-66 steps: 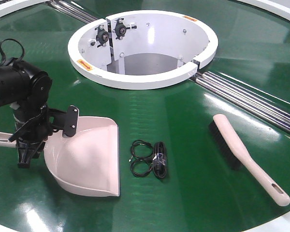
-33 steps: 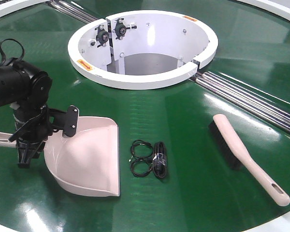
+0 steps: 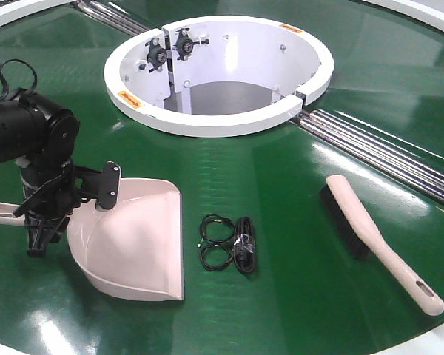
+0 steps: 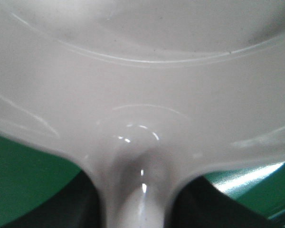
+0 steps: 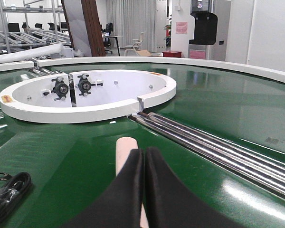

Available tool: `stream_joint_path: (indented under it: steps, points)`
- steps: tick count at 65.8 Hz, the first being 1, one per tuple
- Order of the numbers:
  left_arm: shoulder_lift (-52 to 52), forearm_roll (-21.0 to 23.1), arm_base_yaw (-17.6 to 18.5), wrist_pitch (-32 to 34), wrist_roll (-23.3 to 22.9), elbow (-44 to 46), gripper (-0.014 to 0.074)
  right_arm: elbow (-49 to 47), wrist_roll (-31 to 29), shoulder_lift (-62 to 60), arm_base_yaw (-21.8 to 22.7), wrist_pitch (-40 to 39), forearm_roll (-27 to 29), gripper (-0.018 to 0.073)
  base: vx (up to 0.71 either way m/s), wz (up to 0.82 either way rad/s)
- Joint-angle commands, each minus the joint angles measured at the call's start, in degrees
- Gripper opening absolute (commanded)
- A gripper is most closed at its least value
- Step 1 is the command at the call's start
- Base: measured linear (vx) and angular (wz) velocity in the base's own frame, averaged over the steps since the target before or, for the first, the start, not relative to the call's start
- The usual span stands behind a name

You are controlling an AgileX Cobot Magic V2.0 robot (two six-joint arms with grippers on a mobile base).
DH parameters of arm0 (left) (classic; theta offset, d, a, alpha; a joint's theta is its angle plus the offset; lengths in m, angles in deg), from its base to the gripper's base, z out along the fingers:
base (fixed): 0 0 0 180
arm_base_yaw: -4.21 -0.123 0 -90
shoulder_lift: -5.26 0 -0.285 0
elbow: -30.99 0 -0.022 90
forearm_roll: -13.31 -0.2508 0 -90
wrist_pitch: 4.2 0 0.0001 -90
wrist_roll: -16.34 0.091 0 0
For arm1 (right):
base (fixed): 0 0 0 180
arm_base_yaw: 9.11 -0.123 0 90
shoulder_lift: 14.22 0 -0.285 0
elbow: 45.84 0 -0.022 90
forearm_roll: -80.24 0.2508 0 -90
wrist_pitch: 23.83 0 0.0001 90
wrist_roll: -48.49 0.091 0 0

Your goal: Clean and inspect green conveyor with broom and dustpan

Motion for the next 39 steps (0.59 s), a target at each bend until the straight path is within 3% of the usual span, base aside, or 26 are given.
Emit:
stream_joint_path:
  steps: [1, 8, 13, 23, 39]
  points:
    - [2.6, -0.1, 0.2, -1.3, 0.1, 1.5, -0.0006, 0.2, -1.9, -0.6, 0.2, -6.0, -1.0, -0.0008, 0.00, 0.00]
    - [2.6, -0.1, 0.2, -1.3, 0.1, 1.5, -0.0006, -0.6, -3.9, -0.6, 0.2, -13.5, -1.9, -0.0008, 0.00, 0.00]
    - [2.6, -0.2, 0.2, -1.3, 0.1, 1.5, -0.0006, -3.4, -2.4, -0.1, 0.2, -12.4, -1.0, -0.0008, 0.00, 0.00]
    - [2.6, -0.3, 0.2, -1.3, 0.1, 1.5, -0.0006, -14.6, 1.3, 7.4, 0.2, -1.0, 1.7, -0.0008, 0.00, 0.00]
    - [2.6, -0.3, 0.2, -1.3, 0.1, 1.5, -0.0006, -32.5, 1.5, 28.8, 0.2, 21.6, 3.6, -0.0008, 0.00, 0.00]
